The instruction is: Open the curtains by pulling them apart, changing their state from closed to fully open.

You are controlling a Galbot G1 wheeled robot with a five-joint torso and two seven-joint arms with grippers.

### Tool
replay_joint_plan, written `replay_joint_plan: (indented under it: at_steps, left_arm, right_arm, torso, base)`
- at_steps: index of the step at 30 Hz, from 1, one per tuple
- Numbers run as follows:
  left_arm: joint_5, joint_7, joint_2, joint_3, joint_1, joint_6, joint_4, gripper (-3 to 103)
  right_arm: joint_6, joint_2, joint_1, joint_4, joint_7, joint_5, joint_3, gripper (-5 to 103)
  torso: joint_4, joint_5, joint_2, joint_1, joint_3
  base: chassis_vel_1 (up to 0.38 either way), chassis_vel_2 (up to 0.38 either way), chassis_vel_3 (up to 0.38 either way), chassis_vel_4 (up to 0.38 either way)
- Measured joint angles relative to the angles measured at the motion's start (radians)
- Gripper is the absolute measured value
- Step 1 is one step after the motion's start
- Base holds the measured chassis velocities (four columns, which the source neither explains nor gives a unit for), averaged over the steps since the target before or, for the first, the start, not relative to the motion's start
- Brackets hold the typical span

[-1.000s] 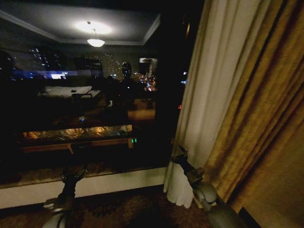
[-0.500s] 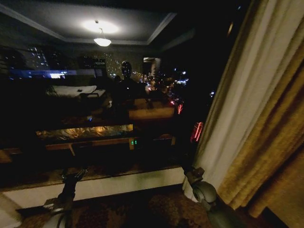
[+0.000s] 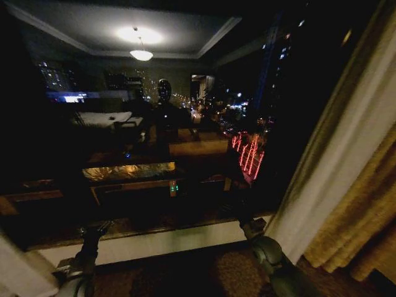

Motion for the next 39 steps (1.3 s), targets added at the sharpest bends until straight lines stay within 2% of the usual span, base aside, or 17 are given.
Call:
replay_joint_plan:
  at_steps: [32,39]
  left_arm:
    - [0.0,0.0,0.0,0.0,0.0,0.0,0.0,100]
    - [0.0,0.0,0.0,-0.001,0.0,0.0,0.0,100]
  right_arm:
    - [0.0,0.0,0.0,0.0,0.0,0.0,0.0,100]
    - [0.0,0.0,0.0,0.0,0.0,0.0,0.0,100]
  torso:
    - [0.0001,-0.0001,0.0,0.0,0.0]
    - [0.0007,-0.0007,0.0,0.0,0.0]
  base:
    - [0.346,0.353,-0.347,-0.353]
    - [0.235,0.22,-0.195,-0.209]
